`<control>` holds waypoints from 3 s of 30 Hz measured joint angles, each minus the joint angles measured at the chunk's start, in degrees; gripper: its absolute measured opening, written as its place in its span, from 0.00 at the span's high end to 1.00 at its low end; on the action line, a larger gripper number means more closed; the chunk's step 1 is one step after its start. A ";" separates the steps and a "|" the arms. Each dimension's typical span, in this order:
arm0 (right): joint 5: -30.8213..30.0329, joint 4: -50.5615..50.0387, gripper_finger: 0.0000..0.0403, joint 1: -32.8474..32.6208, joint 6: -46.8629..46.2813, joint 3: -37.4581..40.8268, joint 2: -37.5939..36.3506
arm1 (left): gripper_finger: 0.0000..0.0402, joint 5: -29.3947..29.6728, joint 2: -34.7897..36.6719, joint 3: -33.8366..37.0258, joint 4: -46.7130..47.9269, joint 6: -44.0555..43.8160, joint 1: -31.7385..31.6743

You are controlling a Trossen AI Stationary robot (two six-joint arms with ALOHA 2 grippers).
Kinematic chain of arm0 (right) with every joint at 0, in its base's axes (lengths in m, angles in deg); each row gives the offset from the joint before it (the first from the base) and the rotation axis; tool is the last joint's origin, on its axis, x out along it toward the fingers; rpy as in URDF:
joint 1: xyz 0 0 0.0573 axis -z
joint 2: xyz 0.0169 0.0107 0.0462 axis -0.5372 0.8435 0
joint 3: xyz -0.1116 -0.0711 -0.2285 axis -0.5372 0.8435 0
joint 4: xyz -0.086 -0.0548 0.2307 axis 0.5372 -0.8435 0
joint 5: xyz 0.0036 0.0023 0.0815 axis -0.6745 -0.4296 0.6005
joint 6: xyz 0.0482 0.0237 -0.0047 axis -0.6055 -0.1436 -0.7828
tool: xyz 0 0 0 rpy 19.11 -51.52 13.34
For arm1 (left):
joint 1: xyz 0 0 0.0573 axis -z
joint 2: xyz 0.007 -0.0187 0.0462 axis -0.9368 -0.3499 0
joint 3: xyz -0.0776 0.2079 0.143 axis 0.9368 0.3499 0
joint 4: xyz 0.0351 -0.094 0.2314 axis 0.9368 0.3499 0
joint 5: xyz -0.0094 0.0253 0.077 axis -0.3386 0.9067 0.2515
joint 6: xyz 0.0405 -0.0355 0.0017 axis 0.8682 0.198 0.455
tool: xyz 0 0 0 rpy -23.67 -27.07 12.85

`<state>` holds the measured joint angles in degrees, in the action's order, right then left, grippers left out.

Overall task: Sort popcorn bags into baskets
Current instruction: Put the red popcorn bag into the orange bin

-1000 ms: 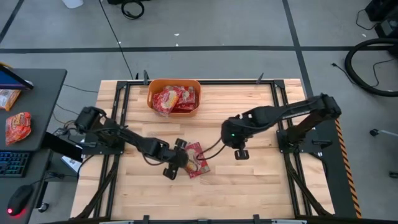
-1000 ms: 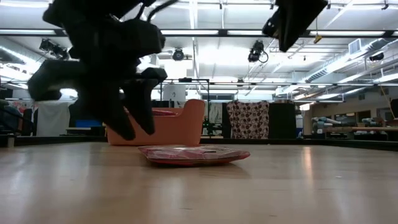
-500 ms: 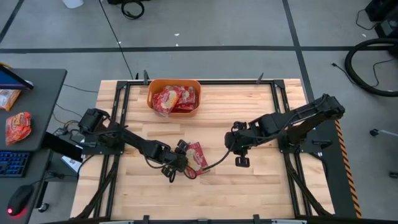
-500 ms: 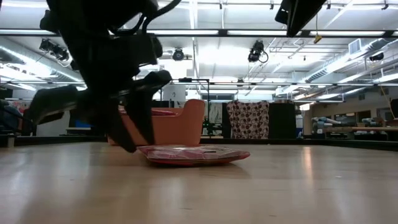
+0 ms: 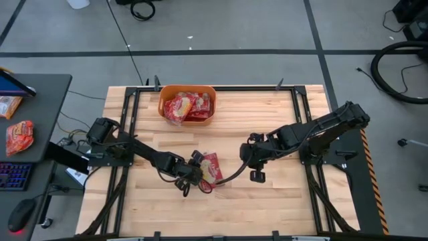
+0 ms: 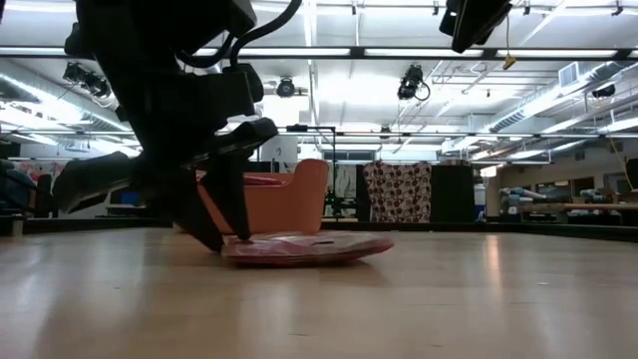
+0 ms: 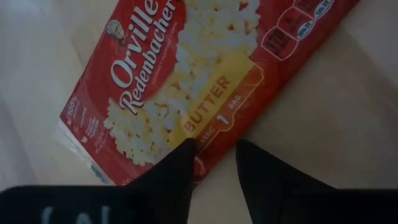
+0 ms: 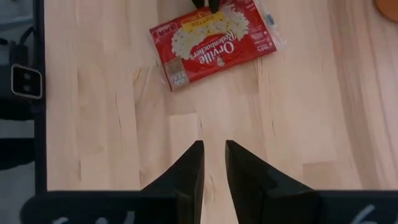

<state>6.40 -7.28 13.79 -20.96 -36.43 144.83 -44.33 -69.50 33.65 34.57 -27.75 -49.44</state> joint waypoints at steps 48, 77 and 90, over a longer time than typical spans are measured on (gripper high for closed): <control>-15.04 16.44 0.79 5.18 15.23 0.01 0.26 | 0.97 -15.01 28.27 -5.46 20.90 -33.91 -11.86; 0.25 18.95 0.78 5.66 13.59 -0.01 9.70 | 0.63 -18.60 13.96 3.39 31.10 -36.87 -6.34; -0.74 35.95 0.76 5.41 26.91 5.05 15.21 | 0.68 -22.80 19.70 15.82 13.68 -51.60 -6.71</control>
<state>5.66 28.67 19.20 5.95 -31.38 160.04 -67.12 -49.79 49.47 48.25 -79.35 -56.15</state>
